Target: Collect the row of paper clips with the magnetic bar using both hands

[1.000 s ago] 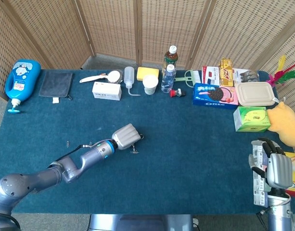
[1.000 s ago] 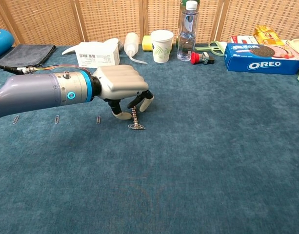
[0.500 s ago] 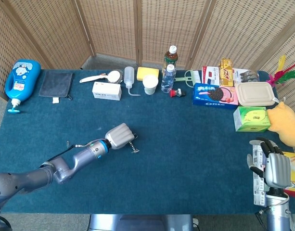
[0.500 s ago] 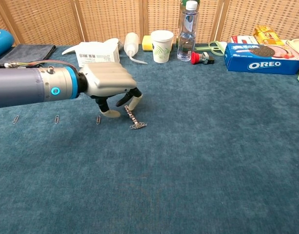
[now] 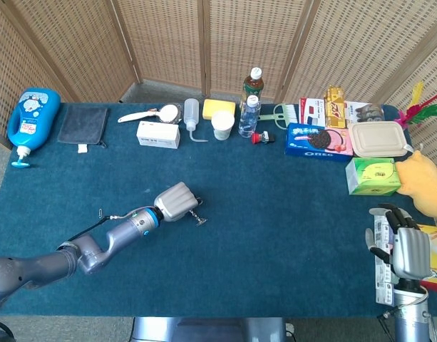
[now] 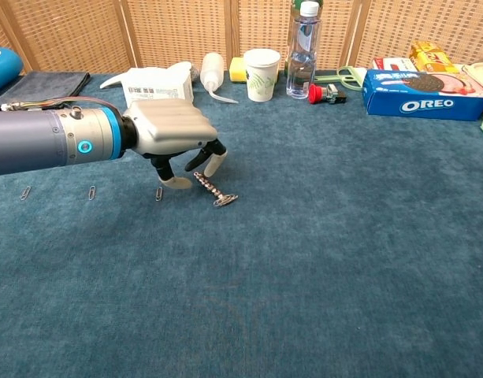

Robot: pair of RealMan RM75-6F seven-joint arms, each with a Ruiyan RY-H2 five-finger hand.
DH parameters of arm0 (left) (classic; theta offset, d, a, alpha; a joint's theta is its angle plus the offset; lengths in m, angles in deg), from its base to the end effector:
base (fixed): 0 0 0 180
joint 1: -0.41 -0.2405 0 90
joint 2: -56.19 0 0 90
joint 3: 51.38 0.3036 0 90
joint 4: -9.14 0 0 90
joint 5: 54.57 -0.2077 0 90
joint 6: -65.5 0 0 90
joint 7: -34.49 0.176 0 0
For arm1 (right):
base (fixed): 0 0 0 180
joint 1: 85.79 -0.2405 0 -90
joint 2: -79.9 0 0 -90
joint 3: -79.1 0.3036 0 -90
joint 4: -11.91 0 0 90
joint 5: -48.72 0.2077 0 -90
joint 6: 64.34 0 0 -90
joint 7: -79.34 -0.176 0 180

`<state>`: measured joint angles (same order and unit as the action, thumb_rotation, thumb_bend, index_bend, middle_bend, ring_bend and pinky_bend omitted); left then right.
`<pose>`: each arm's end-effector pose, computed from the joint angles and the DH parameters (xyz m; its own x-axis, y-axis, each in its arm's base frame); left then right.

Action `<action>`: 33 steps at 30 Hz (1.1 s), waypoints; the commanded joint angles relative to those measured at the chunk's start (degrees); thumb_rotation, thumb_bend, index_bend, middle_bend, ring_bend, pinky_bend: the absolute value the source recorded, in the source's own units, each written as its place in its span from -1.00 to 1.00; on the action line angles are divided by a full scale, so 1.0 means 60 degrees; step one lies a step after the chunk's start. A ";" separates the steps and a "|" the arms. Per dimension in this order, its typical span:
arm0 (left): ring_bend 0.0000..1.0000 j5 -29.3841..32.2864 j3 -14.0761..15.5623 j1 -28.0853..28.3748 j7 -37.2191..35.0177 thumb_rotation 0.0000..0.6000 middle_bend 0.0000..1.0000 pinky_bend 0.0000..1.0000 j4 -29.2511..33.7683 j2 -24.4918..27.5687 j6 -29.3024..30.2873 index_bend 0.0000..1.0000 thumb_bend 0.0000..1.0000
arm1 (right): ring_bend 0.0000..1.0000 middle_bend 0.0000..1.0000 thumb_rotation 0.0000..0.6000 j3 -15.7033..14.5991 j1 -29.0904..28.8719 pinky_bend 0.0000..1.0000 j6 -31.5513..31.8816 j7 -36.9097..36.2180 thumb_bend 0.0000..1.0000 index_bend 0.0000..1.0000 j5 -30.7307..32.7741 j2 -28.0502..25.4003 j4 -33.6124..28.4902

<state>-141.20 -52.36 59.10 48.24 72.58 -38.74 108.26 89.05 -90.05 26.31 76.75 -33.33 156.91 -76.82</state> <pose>-0.1190 0.4349 -0.0941 0.8329 0.0108 0.5533 0.3510 -0.7833 -0.5131 -0.3462 -0.2335 0.1477 0.1855 0.2043 0.9612 -0.9824 0.0588 0.1771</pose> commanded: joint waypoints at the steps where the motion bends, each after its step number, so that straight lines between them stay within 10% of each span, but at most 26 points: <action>1: 0.35 0.0015 -0.0023 0.0031 0.0041 1.00 0.12 0.49 -0.0080 -0.0087 -0.0041 -0.13 0.12 | -0.46 -0.35 1.00 0.0007 0.0024 -0.19 0.0034 -0.0010 -0.15 -0.27 0.0010 -0.0004 0.0007; 33: 0.37 0.0209 -0.0206 0.0195 0.0366 1.00 0.14 0.49 -0.0489 -0.0669 -0.0220 -0.06 0.11 | -0.45 -0.33 1.00 -0.0019 0.0106 -0.19 0.0050 -0.0252 -0.15 -0.25 0.0000 -0.0031 0.0116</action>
<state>-139.95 -53.58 60.26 50.42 69.65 -42.75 106.93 88.94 -89.42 26.62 75.24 -33.33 156.73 -76.12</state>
